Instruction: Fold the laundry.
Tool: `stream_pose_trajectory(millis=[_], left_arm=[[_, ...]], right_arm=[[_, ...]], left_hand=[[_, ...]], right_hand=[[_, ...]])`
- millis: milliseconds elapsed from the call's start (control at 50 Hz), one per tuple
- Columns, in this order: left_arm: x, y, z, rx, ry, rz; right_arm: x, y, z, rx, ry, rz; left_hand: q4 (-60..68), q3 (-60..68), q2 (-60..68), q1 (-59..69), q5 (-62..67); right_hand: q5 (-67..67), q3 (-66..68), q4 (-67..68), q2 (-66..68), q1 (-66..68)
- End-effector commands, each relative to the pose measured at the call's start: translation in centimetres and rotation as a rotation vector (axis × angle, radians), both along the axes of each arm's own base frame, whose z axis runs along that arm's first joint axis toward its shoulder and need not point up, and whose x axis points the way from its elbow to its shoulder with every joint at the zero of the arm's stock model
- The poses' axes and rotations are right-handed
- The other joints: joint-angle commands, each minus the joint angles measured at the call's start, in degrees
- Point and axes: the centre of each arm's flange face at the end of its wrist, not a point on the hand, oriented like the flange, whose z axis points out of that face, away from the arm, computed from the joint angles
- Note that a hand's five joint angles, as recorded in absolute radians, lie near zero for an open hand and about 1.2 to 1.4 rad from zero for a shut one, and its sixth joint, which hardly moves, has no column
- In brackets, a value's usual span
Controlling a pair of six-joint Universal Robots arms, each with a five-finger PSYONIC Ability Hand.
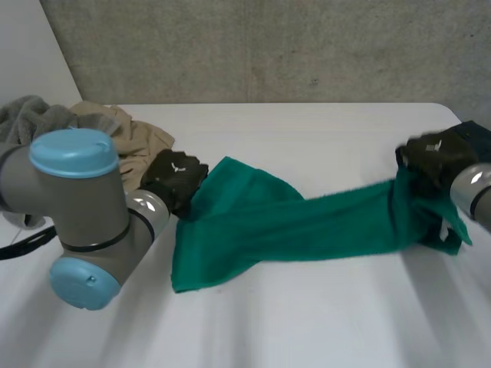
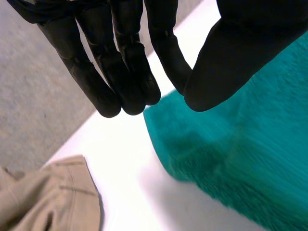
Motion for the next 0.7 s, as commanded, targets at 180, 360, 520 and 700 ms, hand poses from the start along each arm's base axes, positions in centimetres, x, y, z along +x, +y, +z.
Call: stream_pose_trajectory(millis=[180,360,520,700], left_arm=[[-0.8,-1.6,-0.8,-0.007,0.006,0.065],[-0.7,3.2,0.0,0.040,0.001,0.017],[-2.0,7.5,-1.2,0.081,0.007,-0.120],[-3.8,8.1,-4.2,0.134,-0.061,-0.196]], right_arm=[[2.0,-12.7,-3.0,-0.218,-0.231,-0.086],[2.8,-11.4,-2.3,-0.161,-0.177,-0.096],[1.4,-6.2,0.9,-0.055,-0.037,-0.022],[-0.4,-2.1,-0.2,0.065,0.070,-0.015]], left_hand=[[-27.19,-26.70,-27.17,-25.91,-25.83],[-52.91,-52.42,-52.89,-51.63,-51.55],[-51.24,-50.75,-51.21,-49.96,-49.88],[-38.28,-37.79,-38.26,-37.00,-36.92]], right_hand=[[10.45,10.18,9.68,11.60,16.54],[-57.53,-57.80,-58.30,-56.38,-51.44],[-57.53,-57.80,-58.30,-56.38,-51.44],[-57.53,-57.80,-58.30,-56.38,-51.44]])
